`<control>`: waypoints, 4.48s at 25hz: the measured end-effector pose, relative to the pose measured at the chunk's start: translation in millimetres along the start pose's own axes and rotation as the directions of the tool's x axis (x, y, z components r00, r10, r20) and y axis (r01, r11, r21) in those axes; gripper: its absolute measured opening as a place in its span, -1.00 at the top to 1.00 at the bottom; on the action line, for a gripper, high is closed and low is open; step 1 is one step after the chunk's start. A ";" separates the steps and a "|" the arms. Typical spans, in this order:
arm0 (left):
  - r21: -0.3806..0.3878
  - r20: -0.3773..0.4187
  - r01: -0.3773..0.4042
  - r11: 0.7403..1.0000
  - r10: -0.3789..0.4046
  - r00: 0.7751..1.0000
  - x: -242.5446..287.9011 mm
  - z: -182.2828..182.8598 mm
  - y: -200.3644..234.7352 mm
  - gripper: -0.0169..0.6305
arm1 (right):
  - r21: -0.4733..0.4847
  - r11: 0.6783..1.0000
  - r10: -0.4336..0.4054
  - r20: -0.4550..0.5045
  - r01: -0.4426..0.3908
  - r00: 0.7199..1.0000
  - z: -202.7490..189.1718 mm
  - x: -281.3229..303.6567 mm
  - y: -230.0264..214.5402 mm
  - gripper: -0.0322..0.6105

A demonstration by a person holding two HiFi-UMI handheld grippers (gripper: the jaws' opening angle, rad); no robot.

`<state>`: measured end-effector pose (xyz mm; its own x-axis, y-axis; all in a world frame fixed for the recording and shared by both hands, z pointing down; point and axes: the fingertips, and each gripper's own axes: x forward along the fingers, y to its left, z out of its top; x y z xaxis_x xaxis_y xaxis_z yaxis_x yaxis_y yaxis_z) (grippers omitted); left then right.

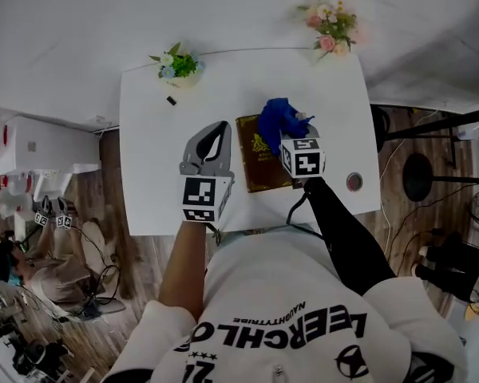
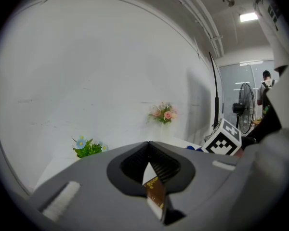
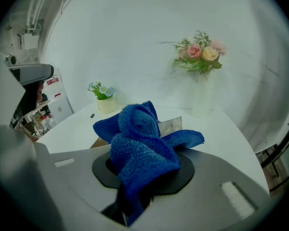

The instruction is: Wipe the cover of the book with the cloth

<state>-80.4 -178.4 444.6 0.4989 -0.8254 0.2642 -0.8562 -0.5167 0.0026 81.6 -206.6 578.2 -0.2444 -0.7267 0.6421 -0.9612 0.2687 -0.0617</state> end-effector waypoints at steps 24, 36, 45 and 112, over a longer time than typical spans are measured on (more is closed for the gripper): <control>-0.030 -0.004 -0.044 0.999 0.043 0.999 -13.5 -5.1 7.4 0.77 | 0.022 0.949 0.309 0.129 -0.315 0.942 11.5 -39.4 112.7 0.62; -0.020 -0.008 -0.033 0.999 0.033 0.999 -18.6 -8.4 5.3 0.77 | 0.034 0.992 0.121 0.026 -0.122 0.992 -29.6 -27.7 68.6 0.62; -0.009 0.033 0.005 1.000 -0.005 0.999 -9.8 5.5 -6.1 0.77 | 0.110 0.992 -0.061 0.029 0.058 0.998 -38.9 -47.1 -7.0 0.62; 0.104 0.103 0.049 0.993 -0.060 0.993 -28.5 51.9 -28.0 0.77 | 0.048 0.999 0.002 0.326 -0.019 0.945 7.7 -144.0 -7.6 0.63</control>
<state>-63.6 -152.3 386.9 0.5603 -0.8122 0.1626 -0.8122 -0.5772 -0.0844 123.1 -108.9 480.3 -0.2747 -0.8926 0.3575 -0.9615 0.2518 -0.1101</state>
